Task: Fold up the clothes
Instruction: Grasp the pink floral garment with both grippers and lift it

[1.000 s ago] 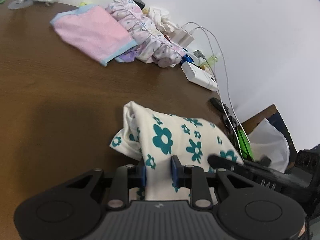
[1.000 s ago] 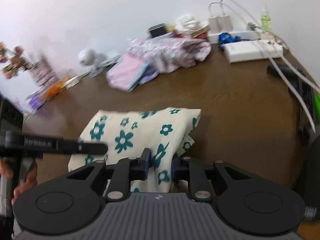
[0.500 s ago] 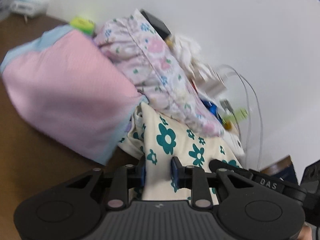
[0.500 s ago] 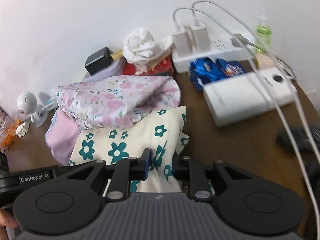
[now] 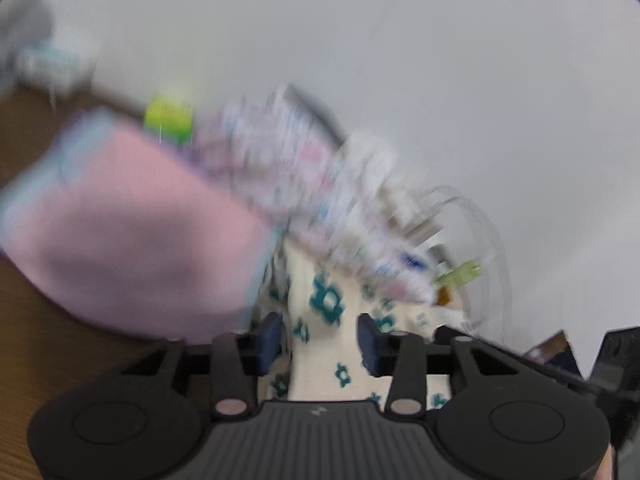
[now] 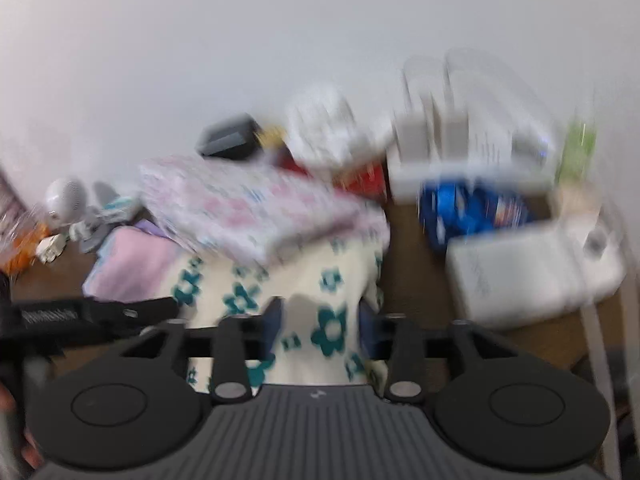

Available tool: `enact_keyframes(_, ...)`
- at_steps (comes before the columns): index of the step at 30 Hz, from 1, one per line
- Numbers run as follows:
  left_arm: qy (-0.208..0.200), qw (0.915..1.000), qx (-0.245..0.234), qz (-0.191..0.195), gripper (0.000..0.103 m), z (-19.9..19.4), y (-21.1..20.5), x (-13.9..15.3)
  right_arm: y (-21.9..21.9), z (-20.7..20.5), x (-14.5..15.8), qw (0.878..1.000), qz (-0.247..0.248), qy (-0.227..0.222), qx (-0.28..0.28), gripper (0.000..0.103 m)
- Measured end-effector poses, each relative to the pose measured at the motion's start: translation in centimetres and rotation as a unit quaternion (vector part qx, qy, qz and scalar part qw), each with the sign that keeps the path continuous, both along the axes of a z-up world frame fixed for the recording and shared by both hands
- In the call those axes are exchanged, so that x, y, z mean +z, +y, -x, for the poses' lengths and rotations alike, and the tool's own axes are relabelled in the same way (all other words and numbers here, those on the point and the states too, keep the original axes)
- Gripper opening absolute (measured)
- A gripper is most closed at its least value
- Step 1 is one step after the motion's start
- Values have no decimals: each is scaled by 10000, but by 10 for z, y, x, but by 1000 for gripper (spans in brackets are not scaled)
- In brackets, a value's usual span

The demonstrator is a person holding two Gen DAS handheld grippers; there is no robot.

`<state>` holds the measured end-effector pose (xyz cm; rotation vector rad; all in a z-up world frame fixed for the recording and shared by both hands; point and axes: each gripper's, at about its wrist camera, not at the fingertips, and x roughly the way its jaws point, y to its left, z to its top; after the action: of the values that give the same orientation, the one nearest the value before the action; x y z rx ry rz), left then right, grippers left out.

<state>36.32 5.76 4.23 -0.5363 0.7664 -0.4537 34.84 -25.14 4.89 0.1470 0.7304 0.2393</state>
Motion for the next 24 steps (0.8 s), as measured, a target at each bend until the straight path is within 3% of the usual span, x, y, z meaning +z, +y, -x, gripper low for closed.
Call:
enact_keyframes(1,-126,9994,284,-130,65,0,9,9,-1,4,11,9998,30,-214,1,56)
enact_keyframes(2,-184,9983,541,-144,65,-2,16,15,-2,6,19,9994,-44,-340,-11,57)
enact_keyframes(5,-134,9957,869,283,67,-29,20,19,0,-8,25,9980,-600,-193,49,57)
enact_keyframes(7,-18,9941,1080,132,68,-51,14,20,6,-21,19,9955,-941,55,28,56)
enact_keyframes(11,119,9918,1162,-521,69,-91,-3,19,9,-48,-1,9876,-1494,437,-205,52)
enact_keyframes(12,68,9928,1108,-452,66,-97,-5,18,10,-54,-5,9851,-1644,458,-222,42)
enact_keyframes(13,66,9946,1005,-250,38,-100,-2,18,10,-60,-9,9822,-1803,479,-217,25)
enact_keyframes(14,74,9960,895,-32,2,-103,1,18,11,-67,-12,9797,-1926,507,-218,17)
enact_keyframes(15,82,9967,785,187,6,-106,4,18,12,-71,-12,9793,-1958,478,-203,3)
enact_keyframes(16,-36,9964,761,371,5,-103,6,21,14,-71,-9,9809,-1917,301,-133,3)
enact_keyframes(19,-709,9946,616,448,4,-86,9,46,22,-58,14,9794,-1892,-627,311,2)
enact_keyframes(21,-909,9905,650,804,3,-71,18,64,26,-48,34,9781,-1768,-961,523,1)
enact_keyframes(24,-1451,9826,701,925,3,-33,28,116,27,-21,74,9677,-1794,-1564,834,1)
